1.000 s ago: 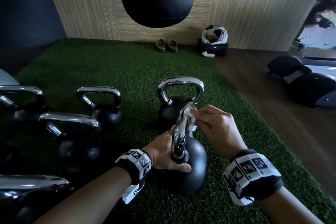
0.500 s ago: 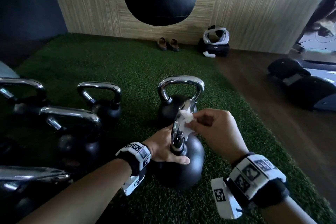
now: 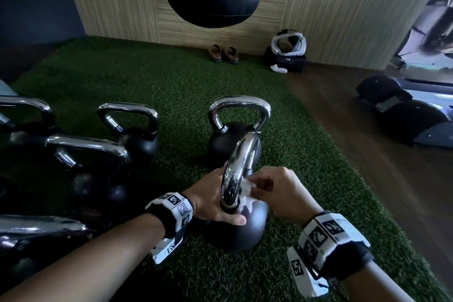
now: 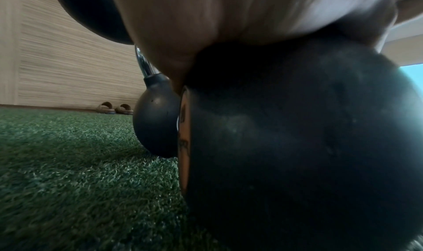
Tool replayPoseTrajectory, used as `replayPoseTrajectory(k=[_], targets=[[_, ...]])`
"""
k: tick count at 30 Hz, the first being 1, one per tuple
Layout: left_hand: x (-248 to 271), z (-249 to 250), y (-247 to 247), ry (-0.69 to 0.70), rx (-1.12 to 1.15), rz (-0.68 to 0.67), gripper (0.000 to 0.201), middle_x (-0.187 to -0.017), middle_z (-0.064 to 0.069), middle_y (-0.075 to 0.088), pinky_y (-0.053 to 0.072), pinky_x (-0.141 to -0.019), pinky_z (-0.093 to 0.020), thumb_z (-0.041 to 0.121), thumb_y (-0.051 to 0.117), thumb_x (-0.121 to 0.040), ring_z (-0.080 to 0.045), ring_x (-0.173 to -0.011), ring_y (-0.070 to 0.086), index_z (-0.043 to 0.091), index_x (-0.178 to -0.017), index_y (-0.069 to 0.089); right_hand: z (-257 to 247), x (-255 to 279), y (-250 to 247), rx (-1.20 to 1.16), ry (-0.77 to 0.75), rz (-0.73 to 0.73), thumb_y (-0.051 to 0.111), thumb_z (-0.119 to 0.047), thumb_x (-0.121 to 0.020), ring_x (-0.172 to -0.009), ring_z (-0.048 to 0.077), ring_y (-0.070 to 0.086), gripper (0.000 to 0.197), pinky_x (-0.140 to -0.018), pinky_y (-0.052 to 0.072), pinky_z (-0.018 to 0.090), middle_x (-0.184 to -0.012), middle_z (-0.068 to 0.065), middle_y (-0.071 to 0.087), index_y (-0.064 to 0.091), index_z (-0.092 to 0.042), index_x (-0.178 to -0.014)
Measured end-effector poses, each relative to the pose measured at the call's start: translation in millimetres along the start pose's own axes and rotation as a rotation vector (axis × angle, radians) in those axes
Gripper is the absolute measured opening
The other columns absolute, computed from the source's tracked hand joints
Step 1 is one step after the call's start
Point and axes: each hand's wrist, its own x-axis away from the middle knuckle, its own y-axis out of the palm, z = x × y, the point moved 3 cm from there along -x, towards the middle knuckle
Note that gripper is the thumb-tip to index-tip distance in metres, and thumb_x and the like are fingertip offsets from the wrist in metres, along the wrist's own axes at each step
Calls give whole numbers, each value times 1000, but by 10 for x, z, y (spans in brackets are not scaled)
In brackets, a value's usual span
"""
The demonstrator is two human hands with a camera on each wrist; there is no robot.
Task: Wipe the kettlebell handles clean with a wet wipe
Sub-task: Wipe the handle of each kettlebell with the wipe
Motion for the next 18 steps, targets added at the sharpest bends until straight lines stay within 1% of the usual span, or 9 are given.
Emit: replayPoseTrajectory(k=[2,4,5,7,8,10,12,15,18], targets=[[82,34,15,19,29,25,46,-98,42,57,47,-97,-23,42,95,-67,21,-98,50,37,-102,66,-29,-43,6,-15,8,-70,83,-20,-84,-67,-7,61,20,-65,46,11,-76,-15,67,75,-37,-92],[191,96,39,38,97,51,49,-96,49,57,46,-90,-14,31,100,-63,24,-94,55,47,-91,63,-80,-55,103,28,-15,-184,79,-13,-86,-65,-10,60,37,-62,45,10,-72,-15,64,63,-45,-78],[240,121,54,60,119,84,59,-99,47,59,46,-90,-11,28,101,-61,20,-97,59,54,-96,60,-96,-48,162,46,-18,-228,78,-9,-87,-63,-11,59,43,-61,45,10,-71,-15,62,59,-45,-72],[307,148,69,94,148,161,89,-120,31,60,48,-102,-21,33,101,-59,1,-115,62,64,-123,48,-128,-10,248,44,-27,-272,76,-4,-86,-61,-12,56,49,-59,42,9,-68,-15,58,53,-42,-67],[302,152,70,97,161,175,95,-126,21,60,48,-105,-27,34,100,-58,-9,-120,63,64,-129,44,-129,14,263,44,-35,-278,76,-3,-86,-60,-11,56,48,-59,42,9,-69,-15,57,53,-41,-68],[272,139,89,70,151,155,82,-122,8,66,51,-103,-33,35,99,-58,-13,-115,66,49,-125,53,-123,61,244,51,-49,-298,76,-5,-85,-63,-7,56,35,-63,43,12,-74,-14,61,64,-36,-75],[254,115,107,37,140,124,67,-109,10,70,56,-93,-39,38,97,-59,-11,-101,70,36,-115,60,-126,116,204,-42,-65,-347,77,-6,-86,-73,-3,61,16,-70,47,14,-87,-11,69,77,-21,-92],[272,73,124,44,157,139,72,-109,14,68,56,-94,-39,34,98,-58,-11,-102,70,43,-116,55,-129,125,212,-145,-89,-349,73,-2,-88,-87,8,68,16,-77,53,19,-98,-11,71,78,-9,-102],[261,90,119,66,159,139,78,-115,11,68,56,-97,-42,32,99,-59,-15,-109,69,50,-119,54,-136,77,302,16,-115,-332,71,2,-88,-72,-3,59,17,-70,48,15,-82,-19,61,76,-10,-100]])
